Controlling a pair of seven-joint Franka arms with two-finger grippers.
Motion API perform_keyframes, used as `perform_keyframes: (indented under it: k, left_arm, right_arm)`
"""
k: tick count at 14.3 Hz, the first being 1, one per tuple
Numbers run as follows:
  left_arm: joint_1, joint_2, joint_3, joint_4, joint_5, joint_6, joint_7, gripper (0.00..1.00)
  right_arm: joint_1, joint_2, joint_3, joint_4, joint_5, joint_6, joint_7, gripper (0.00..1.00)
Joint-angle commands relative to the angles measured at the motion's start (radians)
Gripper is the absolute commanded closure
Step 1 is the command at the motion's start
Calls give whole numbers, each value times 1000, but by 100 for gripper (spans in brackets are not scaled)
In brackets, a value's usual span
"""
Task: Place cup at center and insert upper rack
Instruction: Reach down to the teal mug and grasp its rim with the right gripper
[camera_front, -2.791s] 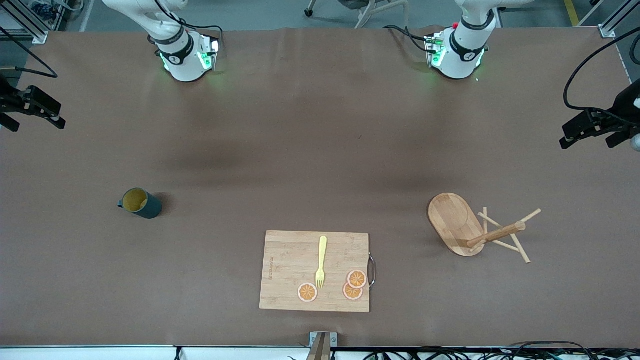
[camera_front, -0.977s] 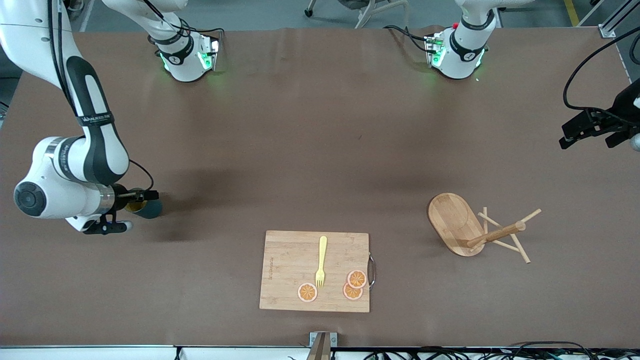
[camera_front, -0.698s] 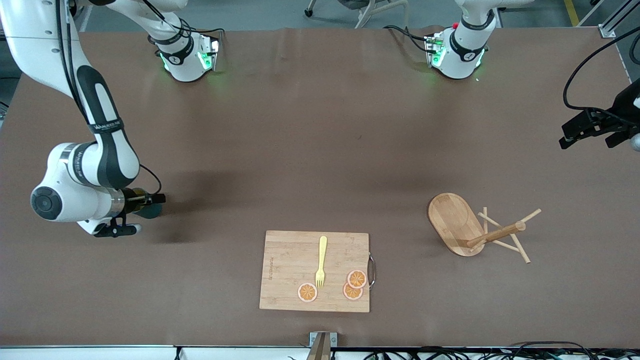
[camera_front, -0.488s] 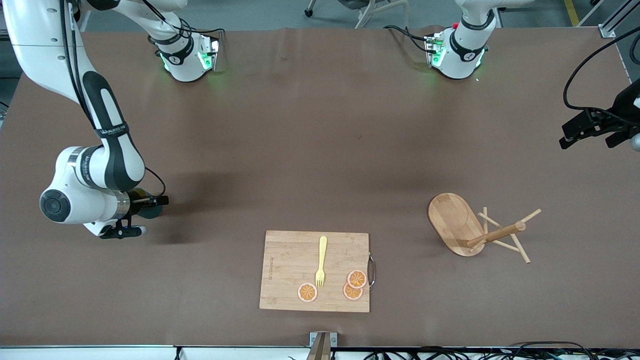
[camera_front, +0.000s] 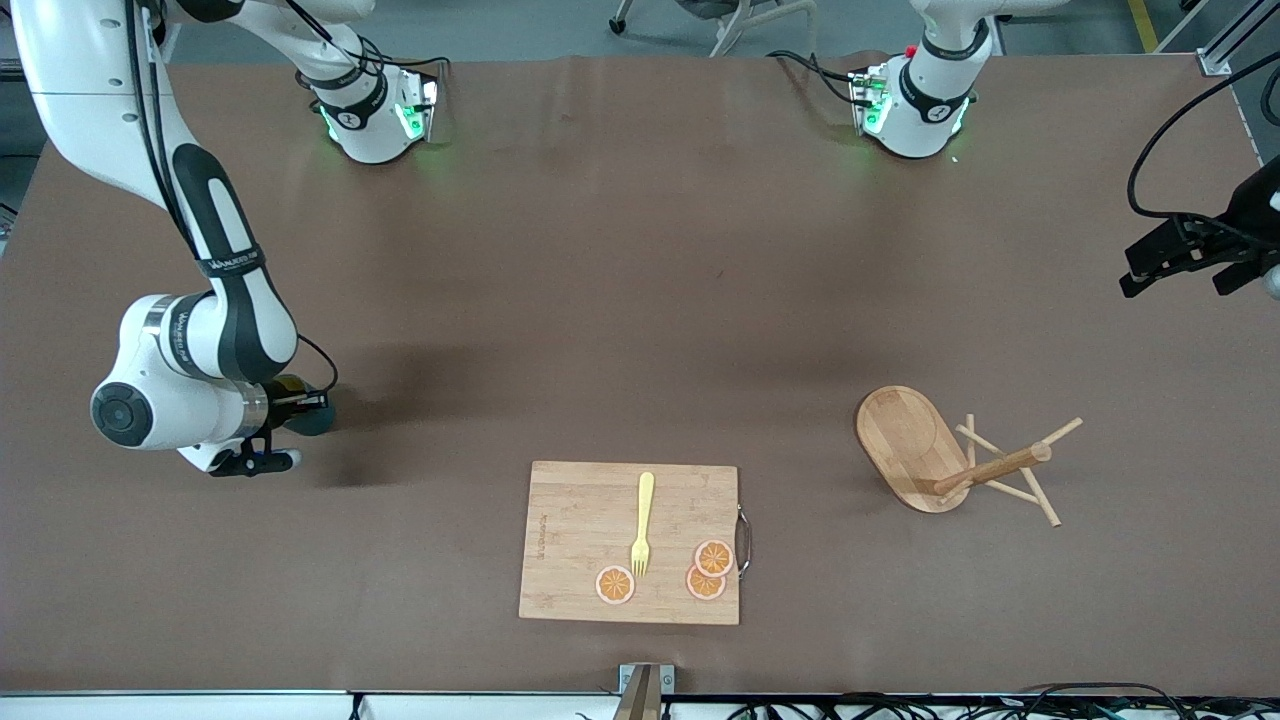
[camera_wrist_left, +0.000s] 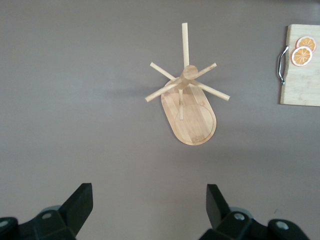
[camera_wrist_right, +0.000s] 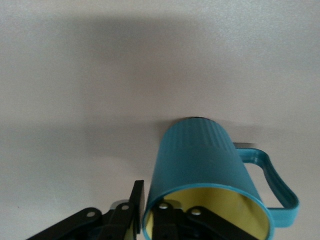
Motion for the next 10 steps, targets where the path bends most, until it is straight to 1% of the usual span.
perform_keyframes:
  k: [1, 2, 3, 6, 8, 10]
  left_arm:
    - [-3, -12, -2, 17, -14, -20, 6, 0]
    - [-1, -12, -2, 17, -12, -21, 9, 0]
    - [-1, -10, -2, 16, -14, -23, 9, 0]
    - [-8, -4, -5, 17, -16, -26, 17, 0]
    - [-4, -7, -19, 17, -32, -26, 9, 0]
    - [8, -4, -13, 17, -32, -38, 8, 0]
  right_arm:
    - [8, -10, -1, -3, 13, -14, -15, 100]
    - [19, -10, 2, -2, 0, -25, -34, 100]
    - [52, -12, 1, 6, -4, -48, -69, 100]
    - [68, -16, 2, 32, 0, -109, -29, 100]
    - [93, -24, 4, 68, 8, -170, -26, 100]
    - [122, -24, 7, 104, 9, -186, 24, 100]
